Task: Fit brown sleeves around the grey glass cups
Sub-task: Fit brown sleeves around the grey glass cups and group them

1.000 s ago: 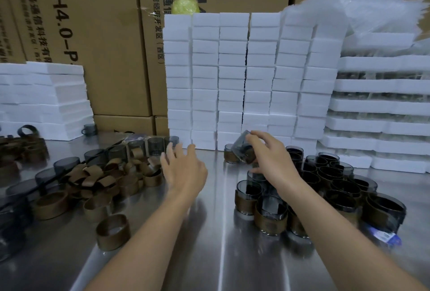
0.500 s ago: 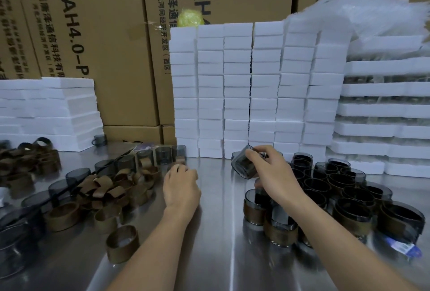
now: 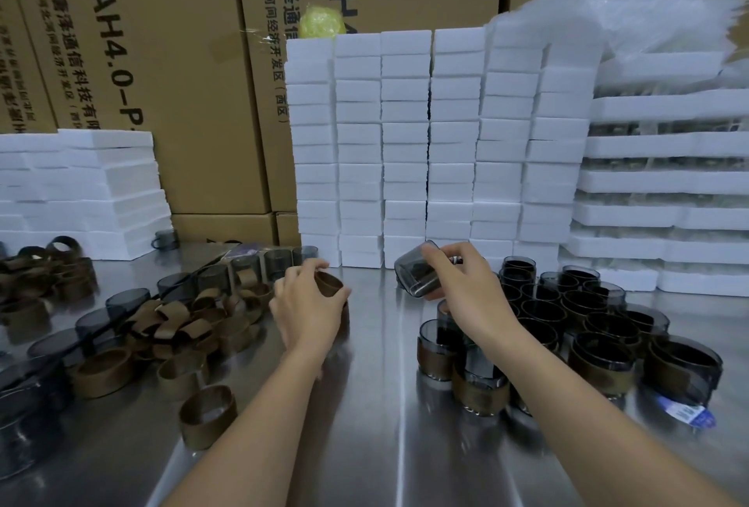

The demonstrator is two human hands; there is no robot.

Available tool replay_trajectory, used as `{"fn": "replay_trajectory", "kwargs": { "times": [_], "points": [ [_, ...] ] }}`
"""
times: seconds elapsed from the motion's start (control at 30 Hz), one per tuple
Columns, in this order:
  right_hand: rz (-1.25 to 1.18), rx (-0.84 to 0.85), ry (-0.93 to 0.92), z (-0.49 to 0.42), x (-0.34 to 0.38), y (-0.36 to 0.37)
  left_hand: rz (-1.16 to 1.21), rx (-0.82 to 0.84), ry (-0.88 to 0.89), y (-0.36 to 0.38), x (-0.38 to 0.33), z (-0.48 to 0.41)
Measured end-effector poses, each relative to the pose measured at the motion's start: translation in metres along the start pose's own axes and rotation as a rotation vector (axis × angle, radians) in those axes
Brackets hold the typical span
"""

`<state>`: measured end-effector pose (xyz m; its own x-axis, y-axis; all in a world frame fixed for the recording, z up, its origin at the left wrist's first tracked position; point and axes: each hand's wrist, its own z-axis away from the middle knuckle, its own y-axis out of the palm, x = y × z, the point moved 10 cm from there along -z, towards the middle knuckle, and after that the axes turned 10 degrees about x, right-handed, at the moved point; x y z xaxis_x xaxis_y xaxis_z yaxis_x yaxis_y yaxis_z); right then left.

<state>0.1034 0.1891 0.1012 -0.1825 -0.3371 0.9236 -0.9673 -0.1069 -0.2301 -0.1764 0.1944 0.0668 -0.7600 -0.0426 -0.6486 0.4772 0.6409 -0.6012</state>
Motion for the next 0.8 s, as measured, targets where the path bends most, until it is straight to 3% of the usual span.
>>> {"fn": "replay_trajectory", "kwargs": {
  "times": [0.1, 0.2, 0.4, 0.53, 0.8],
  "points": [
    [-0.024, -0.024, -0.007, 0.000, 0.001, -0.002, 0.251, -0.045, 0.097, -0.003, -0.013, 0.001],
    [-0.056, -0.062, -0.040, 0.000, 0.004, -0.008, 0.614, 0.090, 0.140, 0.013, -0.036, 0.006],
    [-0.066, -0.095, -0.175, 0.000, 0.016, -0.026, 1.065, 0.416, -0.090, 0.060, -0.077, 0.028],
    [0.085, -0.054, -0.225, -0.001, 0.021, -0.031, 1.189, 0.617, -0.114, 0.075, -0.101, 0.051],
    [0.277, -0.034, -0.337, 0.002, 0.019, -0.018, 1.215, 0.663, -0.070, 0.075, -0.116, 0.062]
  ]
}}
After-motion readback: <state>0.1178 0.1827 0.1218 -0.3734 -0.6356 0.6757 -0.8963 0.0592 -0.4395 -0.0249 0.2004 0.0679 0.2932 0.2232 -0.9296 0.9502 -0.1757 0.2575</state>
